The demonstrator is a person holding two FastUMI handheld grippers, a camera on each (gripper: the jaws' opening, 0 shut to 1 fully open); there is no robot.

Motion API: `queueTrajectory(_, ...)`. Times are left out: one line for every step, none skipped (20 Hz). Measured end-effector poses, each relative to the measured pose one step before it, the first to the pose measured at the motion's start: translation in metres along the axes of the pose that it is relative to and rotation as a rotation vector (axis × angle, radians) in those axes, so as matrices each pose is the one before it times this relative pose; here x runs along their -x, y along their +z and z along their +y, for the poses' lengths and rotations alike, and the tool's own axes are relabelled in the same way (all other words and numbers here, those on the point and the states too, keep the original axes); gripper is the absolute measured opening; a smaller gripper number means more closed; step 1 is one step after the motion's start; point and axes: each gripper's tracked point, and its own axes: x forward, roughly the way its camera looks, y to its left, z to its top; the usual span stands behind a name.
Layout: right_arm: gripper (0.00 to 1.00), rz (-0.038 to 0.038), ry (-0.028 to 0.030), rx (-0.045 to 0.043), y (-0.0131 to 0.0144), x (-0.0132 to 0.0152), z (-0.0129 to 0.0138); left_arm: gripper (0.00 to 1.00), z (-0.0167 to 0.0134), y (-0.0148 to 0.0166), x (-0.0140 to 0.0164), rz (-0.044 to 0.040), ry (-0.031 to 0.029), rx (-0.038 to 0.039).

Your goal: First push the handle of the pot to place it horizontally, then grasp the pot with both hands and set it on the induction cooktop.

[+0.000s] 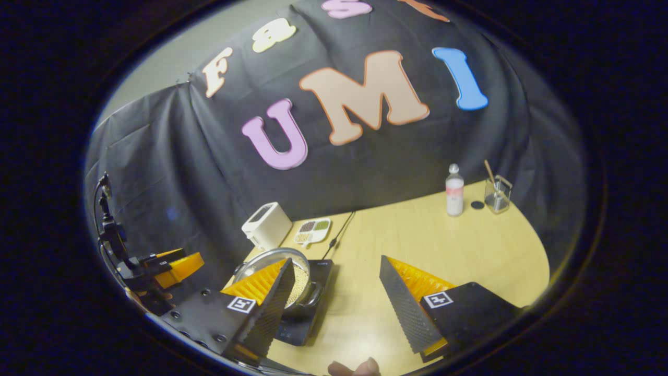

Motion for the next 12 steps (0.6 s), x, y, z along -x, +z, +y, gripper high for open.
queueTrajectory(0.92,-0.02114,0.00856,0.00344,0.00610,0.01846,-0.00178,0.98,-0.01343,0.00786,0.01924,-0.01810,-0.00459,0.02147)
queueTrajectory(0.92,-0.02213,0.02115,0.00705,0.00637,0.01735,0.00267,0.96,-0.01271,0.00902,0.01747,-0.02369,-0.00173,0.01361)
queueTrajectory(0.92,-0.03007,0.00217,0.02047,0.00683,0.01550,-0.00219,0.96,-0.01132,0.01000,0.01478,-0.02754,-0.00179,0.00748)
queueTrajectory(0.92,-0.03390,-0.00880,0.02510,0.00763,0.01338,-0.00365,0.97,-0.01065,0.01042,0.01462,-0.02820,-0.00656,0.00405)
queueTrajectory(0.92,-0.03064,-0.01011,0.01558,0.00925,0.01557,-0.00277,0.97,-0.00946,0.01141,0.01319,-0.02735,-0.00892,-0.00285)
queueTrajectory(0.92,-0.02736,-0.00172,0.00950,0.01070,0.01229,-0.00024,0.98,-0.01093,0.01134,0.01220,-0.03144,-0.01082,-0.00551)
queueTrajectory(1.00,-0.03899,-0.00441,0.01569,0.00753,0.01122,0.00310,0.96,-0.01015,0.01496,0.01167,-0.04168,-0.01237,-0.00813)
queueTrajectory(0.92,-0.04618,-0.01664,0.02356,0.00985,0.00884,-0.00044,0.97,-0.00800,0.01518,0.01183,-0.04671,-0.01181,-0.01050)
queueTrajectory(0.92,-0.04462,-0.02313,0.02476,0.00799,0.00574,-0.00264,0.96,-0.00686,0.01344,0.00951,-0.04350,-0.01366,-0.01207)
queueTrajectory(0.92,-0.03337,-0.02141,0.02077,0.01062,0.01047,-0.00453,0.95,-0.00690,0.00808,0.00790,-0.02781,-0.01957,-0.01506)
queueTrajectory(0.92,-0.02875,-0.02066,0.01527,0.00831,0.01501,-0.00427,0.95,-0.00592,0.00686,0.00624,-0.02042,-0.02040,-0.01389)
queueTrajectory(0.92,-0.02646,-0.02007,0.01232,0.00902,0.01033,-0.00329,0.95,-0.00295,0.00613,0.00576,-0.02108,-0.01443,-0.01647)
